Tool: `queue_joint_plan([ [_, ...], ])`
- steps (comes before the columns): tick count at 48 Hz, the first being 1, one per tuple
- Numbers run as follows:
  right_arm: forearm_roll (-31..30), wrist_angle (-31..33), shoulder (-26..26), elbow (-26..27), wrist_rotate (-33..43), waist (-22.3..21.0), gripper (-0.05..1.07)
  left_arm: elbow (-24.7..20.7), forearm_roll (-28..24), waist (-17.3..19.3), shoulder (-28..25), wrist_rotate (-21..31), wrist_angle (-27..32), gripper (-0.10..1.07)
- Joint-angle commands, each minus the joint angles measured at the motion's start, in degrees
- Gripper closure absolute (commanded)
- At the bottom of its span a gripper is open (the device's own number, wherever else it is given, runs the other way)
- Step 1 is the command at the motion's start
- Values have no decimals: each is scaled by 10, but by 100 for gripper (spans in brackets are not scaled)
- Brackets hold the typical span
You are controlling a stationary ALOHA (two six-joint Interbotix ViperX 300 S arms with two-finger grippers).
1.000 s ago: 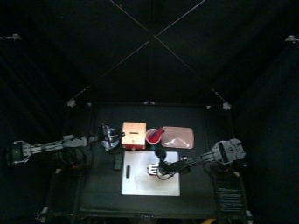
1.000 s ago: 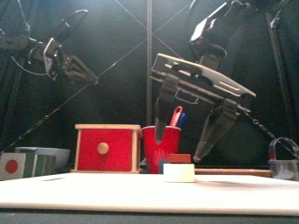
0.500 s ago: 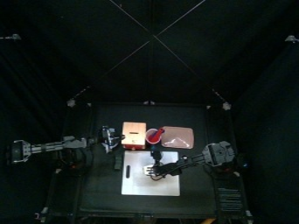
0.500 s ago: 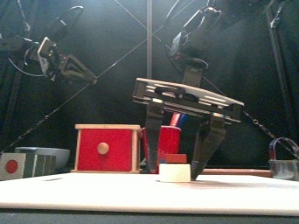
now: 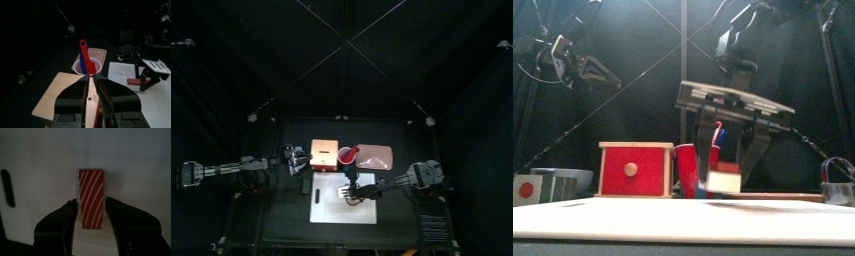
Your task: Put salmon sushi onto plate
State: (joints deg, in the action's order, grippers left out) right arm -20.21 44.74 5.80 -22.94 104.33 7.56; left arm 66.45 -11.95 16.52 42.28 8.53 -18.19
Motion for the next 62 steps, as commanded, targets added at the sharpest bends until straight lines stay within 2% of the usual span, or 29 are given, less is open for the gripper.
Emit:
queue_joint_plan([
  [1, -11, 4, -74, -45, -13, -29, 33, -11, 7, -5, -1, -1, -6, 38],
  [6, -14, 4, -120, -105, -33, -70, 33, -13, 7, -5, -1, 1, -6, 38],
  [16, -28, -7, -183, -200, -100, -193, 33, -18, 32, -15, -1, 0, -6, 38],
  [21, -50, -33, -181, -220, -132, -252, 33, -21, 38, -16, -1, 1, -6, 38],
  [26, -69, -97, -162, -236, -151, -301, 33, -32, 45, -26, -1, 0, -6, 38],
  [32, -68, -164, -134, -245, -166, -330, 32, -42, 46, -35, -1, 1, -7, 38],
  [39, -69, -203, -104, -253, -175, -331, 25, -53, 52, -49, 1, 3, -10, 38],
  [48, -80, -207, -112, -256, -175, -323, 2, -62, 58, -60, 1, 2, -12, 38],
  [54, -83, -202, -152, -257, -174, -298, -1, -60, 68, -60, 1, 2, -12, 38],
  [62, -103, -198, -238, -266, -177, -229, 0, -51, 86, -60, 1, 2, -13, 38],
])
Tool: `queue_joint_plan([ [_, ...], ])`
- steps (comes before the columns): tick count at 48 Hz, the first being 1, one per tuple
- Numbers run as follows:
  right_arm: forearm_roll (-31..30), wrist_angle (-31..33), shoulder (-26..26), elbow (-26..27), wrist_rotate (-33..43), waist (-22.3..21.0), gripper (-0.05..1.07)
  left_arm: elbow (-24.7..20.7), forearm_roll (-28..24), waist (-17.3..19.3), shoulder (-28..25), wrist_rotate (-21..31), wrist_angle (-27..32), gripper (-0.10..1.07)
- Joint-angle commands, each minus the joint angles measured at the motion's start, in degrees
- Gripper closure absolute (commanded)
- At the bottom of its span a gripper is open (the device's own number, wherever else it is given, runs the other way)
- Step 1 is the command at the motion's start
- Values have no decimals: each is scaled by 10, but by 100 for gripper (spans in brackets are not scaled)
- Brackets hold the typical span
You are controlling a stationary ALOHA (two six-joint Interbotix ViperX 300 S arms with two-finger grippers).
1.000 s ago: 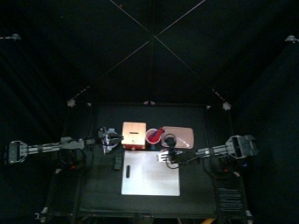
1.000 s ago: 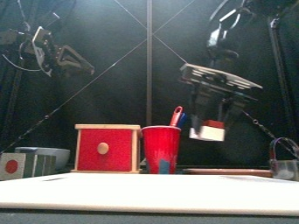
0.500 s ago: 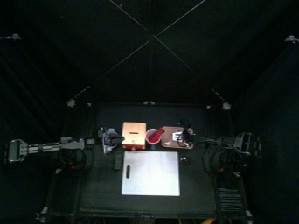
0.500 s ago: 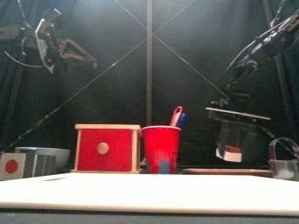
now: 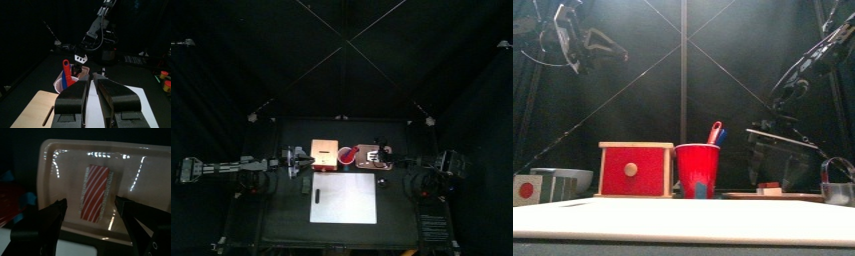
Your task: Put salmon sushi onto plate
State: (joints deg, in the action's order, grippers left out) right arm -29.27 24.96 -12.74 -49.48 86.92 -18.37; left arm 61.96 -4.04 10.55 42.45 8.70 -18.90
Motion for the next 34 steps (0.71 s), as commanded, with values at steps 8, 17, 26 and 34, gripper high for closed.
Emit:
queue_joint_plan([
  [8, -96, -5, -151, -42, 8, 107, 0, -8, 24, 0, -2, 0, -21, 38],
  [17, -119, -11, -239, -77, 8, 137, 0, -4, 34, 15, -7, 0, -36, 38],
  [26, -121, -11, -274, -93, 7, 138, 0, -8, 35, 33, -19, -2, -44, 38],
  [34, -134, -17, -271, -98, 7, 135, 0, -14, 34, 48, -47, -4, -76, 38],
])
